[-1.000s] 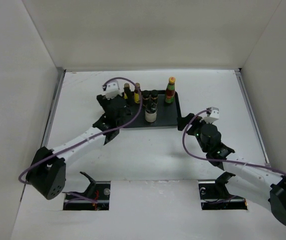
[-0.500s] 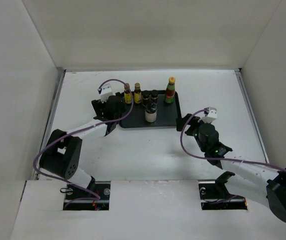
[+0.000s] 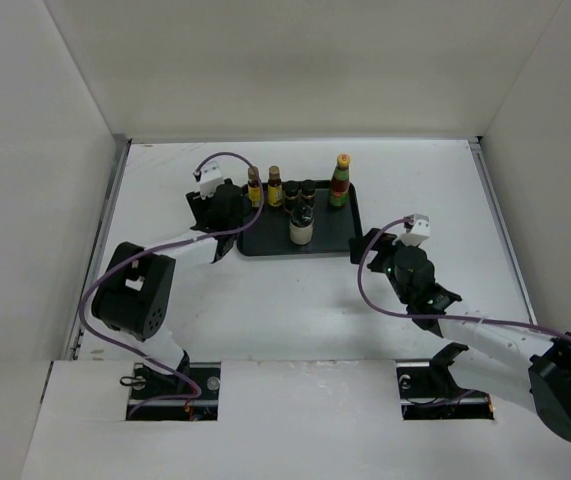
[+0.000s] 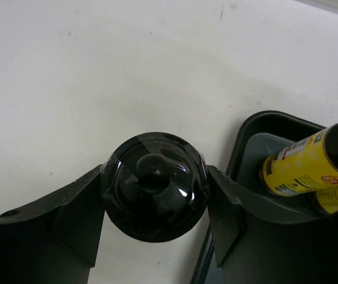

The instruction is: Organize the condiment bottles

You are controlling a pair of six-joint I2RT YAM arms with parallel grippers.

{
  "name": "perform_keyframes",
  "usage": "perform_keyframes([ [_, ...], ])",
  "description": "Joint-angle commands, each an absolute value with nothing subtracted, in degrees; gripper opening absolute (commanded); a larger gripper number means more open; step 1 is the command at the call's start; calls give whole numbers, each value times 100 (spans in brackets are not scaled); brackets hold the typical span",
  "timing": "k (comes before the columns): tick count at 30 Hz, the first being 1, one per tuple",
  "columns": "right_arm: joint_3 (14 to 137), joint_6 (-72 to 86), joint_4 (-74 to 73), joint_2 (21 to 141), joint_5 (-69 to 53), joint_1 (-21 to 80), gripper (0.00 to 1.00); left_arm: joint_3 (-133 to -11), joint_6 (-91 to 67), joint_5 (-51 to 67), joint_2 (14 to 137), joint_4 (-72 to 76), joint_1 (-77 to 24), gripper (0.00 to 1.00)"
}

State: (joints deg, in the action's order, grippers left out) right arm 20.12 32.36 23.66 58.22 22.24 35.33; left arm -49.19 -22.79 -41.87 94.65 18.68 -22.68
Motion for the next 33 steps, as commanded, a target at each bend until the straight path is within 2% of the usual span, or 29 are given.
perform_keyframes([
  [1, 2145, 3199, 2690, 5774, 2189, 3590, 100, -4862, -2171, -4376, 9090, 2250, -2324, 49],
  [5, 2171, 3164, 2698, 5766, 2215, 3599, 100, -4369, -1812, -5175, 8115, 2565, -2780, 45],
  [10, 2215, 3164, 2646, 5880, 2197, 3599, 100, -4184, -1485, -5247, 7497, 2689, -3501, 45],
  [16, 2171, 3147, 2628, 5731, 2241, 3608, 100, -4482, -1661, -4852, 8076, 2751, -4204, 45],
  [25, 2145, 3076, 2566, 5511, 2443, 3634, 100, -4641, -1977, -4632, 8991, 3033, -4320, 45],
  [30, 2180, 3050, 2478, 5467, 2487, 3669, 100, -4307, -2302, -4606, 9088, 3102, -4232, 53],
  [33, 2162, 3024, 2470, 5458, 2601, 3687, 100, -4210, -2408, -4456, 8966, 3111, -4170, 73],
])
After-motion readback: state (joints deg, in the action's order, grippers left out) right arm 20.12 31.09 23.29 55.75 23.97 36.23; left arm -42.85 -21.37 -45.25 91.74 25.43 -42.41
